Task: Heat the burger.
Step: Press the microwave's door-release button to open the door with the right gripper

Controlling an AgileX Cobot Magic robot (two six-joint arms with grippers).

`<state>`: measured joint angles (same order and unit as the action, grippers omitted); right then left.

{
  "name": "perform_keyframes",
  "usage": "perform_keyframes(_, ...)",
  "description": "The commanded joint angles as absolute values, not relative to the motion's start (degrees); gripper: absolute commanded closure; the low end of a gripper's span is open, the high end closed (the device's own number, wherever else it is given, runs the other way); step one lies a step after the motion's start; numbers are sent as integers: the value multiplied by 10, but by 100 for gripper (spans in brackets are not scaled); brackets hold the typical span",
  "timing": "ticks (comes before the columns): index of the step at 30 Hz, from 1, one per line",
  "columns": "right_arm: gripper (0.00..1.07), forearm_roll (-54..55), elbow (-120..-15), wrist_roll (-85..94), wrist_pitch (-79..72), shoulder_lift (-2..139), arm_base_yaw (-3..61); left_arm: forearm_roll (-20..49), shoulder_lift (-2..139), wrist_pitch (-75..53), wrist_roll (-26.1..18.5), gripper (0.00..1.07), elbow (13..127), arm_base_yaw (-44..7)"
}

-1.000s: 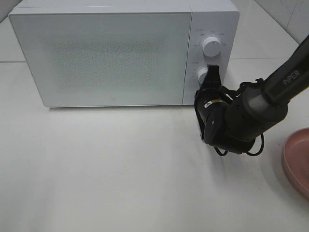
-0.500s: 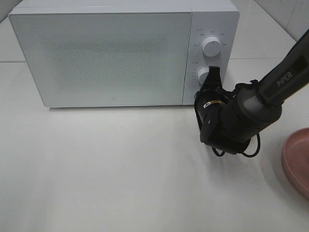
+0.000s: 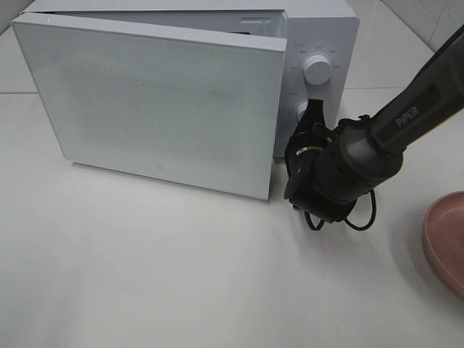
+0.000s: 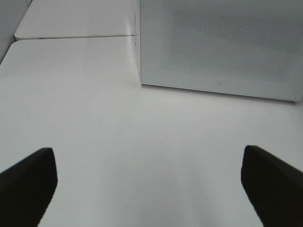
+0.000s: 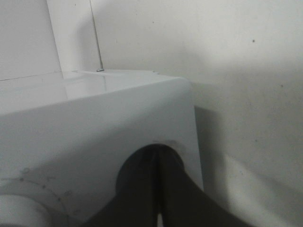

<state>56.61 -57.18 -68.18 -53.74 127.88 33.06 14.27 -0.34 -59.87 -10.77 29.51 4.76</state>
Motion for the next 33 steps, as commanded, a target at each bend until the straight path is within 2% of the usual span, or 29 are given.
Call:
perform_keyframes(1,107,496,-620,-665,-620,1283,301,142,-15,-595,-106,9,295,45)
perform_keyframes(19,107,496,-620,-650,-570,1281,301,142,-15,-595,-106,9,295,45)
perform_keyframes(26,107,487,-588,-652,-556,1257,310,143,-15,-595,-105,9,295,45)
perform_keyframes(33,107,453,-563,-649,-479,1246,315,143,-15,-595,-105,9,295,45)
